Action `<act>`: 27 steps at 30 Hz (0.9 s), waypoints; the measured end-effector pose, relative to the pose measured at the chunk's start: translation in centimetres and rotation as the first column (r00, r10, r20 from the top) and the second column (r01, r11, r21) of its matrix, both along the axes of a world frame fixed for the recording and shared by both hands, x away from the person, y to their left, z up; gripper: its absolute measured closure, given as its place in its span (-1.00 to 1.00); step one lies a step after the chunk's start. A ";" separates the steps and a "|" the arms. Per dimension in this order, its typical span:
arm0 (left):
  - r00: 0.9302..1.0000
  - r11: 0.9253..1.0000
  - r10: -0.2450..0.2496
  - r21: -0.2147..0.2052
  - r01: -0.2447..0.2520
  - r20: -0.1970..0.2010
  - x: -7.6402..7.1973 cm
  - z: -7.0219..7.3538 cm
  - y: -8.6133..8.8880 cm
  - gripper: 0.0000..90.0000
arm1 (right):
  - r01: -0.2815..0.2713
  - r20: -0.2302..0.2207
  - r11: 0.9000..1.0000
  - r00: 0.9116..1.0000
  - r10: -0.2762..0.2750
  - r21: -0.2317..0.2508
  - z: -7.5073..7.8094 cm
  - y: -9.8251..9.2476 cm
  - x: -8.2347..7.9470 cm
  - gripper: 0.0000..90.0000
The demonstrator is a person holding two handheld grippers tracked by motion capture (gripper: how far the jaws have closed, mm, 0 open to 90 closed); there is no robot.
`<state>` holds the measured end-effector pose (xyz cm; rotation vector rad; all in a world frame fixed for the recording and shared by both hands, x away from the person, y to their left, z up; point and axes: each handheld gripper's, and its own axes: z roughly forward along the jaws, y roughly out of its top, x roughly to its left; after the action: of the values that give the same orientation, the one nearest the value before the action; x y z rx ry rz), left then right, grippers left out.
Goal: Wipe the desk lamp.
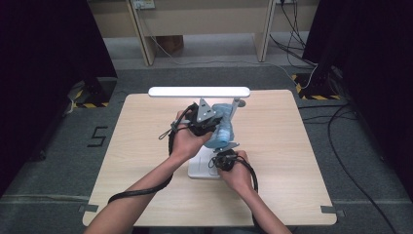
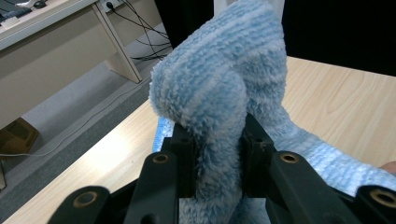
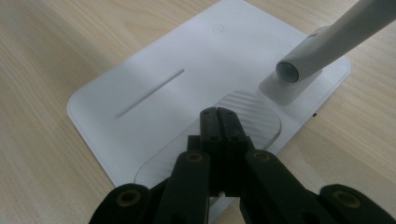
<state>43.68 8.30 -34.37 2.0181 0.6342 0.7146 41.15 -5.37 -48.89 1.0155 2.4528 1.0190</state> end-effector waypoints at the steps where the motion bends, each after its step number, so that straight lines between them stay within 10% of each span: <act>1: 1.000 1.000 -0.001 0.004 0.001 0.001 0.0 -0.1 0.0 0.58 | 0.000 0.000 1.000 1.000 0.000 0.000 0.0 0.0 0.0 1.00; 27: 1.000 1.000 0.018 0.009 -0.018 -0.023 0.3 -2.2 0.3 0.58 | 0.000 -0.001 1.000 1.000 0.000 0.004 0.0 0.0 -0.1 1.00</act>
<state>44.02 8.64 -36.55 2.0342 0.6643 0.7068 41.03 -5.38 -48.93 1.0169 2.4525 1.0248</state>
